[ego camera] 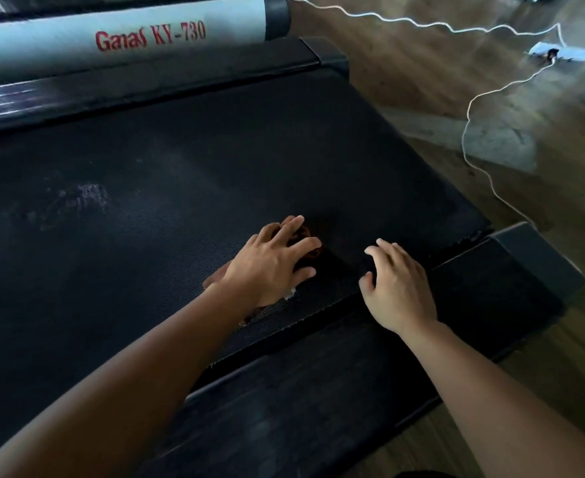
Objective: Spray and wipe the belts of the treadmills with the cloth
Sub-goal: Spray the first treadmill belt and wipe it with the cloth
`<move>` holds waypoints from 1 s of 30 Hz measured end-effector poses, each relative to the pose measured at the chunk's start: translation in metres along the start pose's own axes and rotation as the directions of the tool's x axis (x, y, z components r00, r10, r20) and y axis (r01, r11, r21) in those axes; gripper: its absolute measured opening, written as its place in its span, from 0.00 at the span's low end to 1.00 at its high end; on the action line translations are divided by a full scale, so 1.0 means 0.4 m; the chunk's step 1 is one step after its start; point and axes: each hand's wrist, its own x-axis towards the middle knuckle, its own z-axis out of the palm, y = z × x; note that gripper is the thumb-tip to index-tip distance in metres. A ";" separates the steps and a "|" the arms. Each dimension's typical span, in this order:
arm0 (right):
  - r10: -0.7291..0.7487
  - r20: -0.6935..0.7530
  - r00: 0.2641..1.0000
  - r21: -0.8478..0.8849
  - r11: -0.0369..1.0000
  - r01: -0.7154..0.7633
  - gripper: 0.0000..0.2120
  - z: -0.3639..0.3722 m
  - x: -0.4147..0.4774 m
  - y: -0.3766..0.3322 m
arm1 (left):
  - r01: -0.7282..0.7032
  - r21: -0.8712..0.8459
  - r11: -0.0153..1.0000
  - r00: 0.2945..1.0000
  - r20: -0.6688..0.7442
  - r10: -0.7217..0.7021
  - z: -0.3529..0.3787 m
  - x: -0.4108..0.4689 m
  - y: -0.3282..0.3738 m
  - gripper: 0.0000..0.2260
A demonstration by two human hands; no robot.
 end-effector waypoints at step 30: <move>-0.352 0.026 0.935 0.180 0.922 0.343 0.21 0.087 0.147 -0.507 | 0.461 -0.230 0.857 0.806 -0.296 -0.513 -0.222 -0.304 -0.379 0.21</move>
